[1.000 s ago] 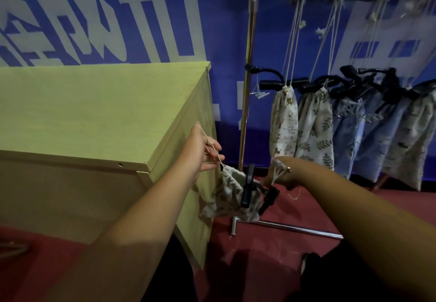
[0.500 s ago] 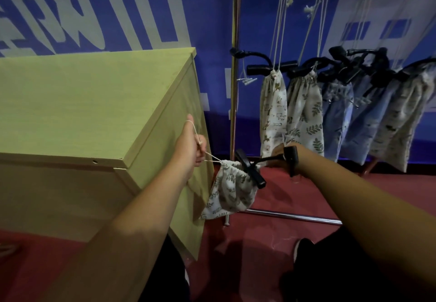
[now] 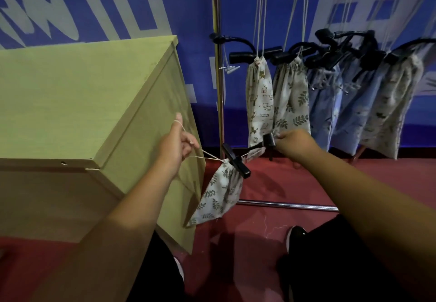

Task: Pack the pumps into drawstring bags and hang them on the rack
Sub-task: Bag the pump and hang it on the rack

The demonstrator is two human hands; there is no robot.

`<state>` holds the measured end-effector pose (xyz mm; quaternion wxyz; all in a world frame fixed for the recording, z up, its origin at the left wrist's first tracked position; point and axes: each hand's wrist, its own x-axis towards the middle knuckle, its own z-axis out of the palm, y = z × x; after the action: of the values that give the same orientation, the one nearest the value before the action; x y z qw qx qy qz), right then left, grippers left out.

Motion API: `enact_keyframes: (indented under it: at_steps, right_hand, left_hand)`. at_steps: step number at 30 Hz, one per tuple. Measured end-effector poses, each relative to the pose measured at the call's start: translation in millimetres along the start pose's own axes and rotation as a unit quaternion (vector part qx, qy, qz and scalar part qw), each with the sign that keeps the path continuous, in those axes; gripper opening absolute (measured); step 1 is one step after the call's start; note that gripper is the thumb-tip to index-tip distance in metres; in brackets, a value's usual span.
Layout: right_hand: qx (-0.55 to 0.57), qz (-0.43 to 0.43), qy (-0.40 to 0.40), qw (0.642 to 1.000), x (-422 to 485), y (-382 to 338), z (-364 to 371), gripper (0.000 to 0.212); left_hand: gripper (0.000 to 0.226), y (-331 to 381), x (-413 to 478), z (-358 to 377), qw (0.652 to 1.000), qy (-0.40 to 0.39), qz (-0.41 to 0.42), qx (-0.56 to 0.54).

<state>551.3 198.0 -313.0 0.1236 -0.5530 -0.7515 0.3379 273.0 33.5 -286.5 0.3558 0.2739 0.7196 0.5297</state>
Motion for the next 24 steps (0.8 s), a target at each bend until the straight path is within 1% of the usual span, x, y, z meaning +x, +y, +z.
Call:
enact_keyframes:
  at_steps: [2, 4, 7, 9, 11, 14, 16, 18, 19, 20, 22, 24]
  right_hand:
    - [0.124, 0.023, -0.017, 0.992, -5.5, -10.0, -6.1, 0.020]
    - [0.207, 0.017, -0.044, 0.977, -12.2, -20.4, -12.4, 0.017]
    - [0.274, -0.019, -0.095, 0.957, -25.8, -41.5, -19.4, 0.013]
    - [0.317, -0.040, -0.144, 0.937, -32.9, -52.6, -23.9, 0.010]
    - [0.341, -0.044, -0.184, 0.921, -34.5, -59.2, -25.0, 0.013]
    - [0.400, -0.077, -0.226, 0.885, -32.3, -68.2, -29.4, 0.025]
    - [0.401, -0.091, -0.224, 0.884, -34.7, -76.9, -38.0, 0.019]
    - [0.371, -0.098, -0.202, 0.901, -39.2, -88.3, -49.0, 0.031]
    - [0.368, -0.102, -0.190, 0.904, -41.4, -95.0, -54.6, 0.033]
    - [0.377, -0.114, -0.186, 0.900, -41.9, -101.9, -59.3, 0.029]
    - [0.414, -0.123, -0.191, 0.881, -46.7, -116.3, -68.7, 0.021]
    - [0.444, -0.129, -0.227, 0.857, -53.6, -131.2, -77.4, 0.019]
  left_hand:
    - [0.092, 9.3, -9.3, -1.0, 0.998, -0.031, 0.050, -0.018]
    - [0.085, 20.8, -16.3, 2.4, 0.996, -0.035, 0.079, -0.032]
    - [0.072, 39.6, -26.8, 8.0, 0.990, -0.034, 0.110, -0.084]
    - [0.063, 51.9, -30.2, 10.0, 0.986, -0.034, 0.138, -0.084]
    - [0.050, 64.4, -32.7, 11.9, 0.983, -0.056, 0.163, -0.070]
    - [0.031, 82.0, -36.8, 14.7, 0.976, -0.113, 0.174, -0.071]
    - [0.025, 93.3, -40.4, 17.5, 0.973, -0.127, 0.182, -0.064]
    - [0.027, 104.3, -45.2, 20.3, 0.972, -0.132, 0.185, -0.066]
    - [0.028, 109.8, -47.7, 21.5, 0.971, -0.135, 0.185, -0.063]
    - [0.028, 114.4, -50.2, 22.7, 0.971, -0.140, 0.185, -0.058]
    - [0.019, 122.1, -56.1, 23.7, 0.969, -0.156, 0.186, -0.041]
    - [0.015, 127.8, -60.3, 23.1, 0.968, -0.165, 0.186, -0.036]
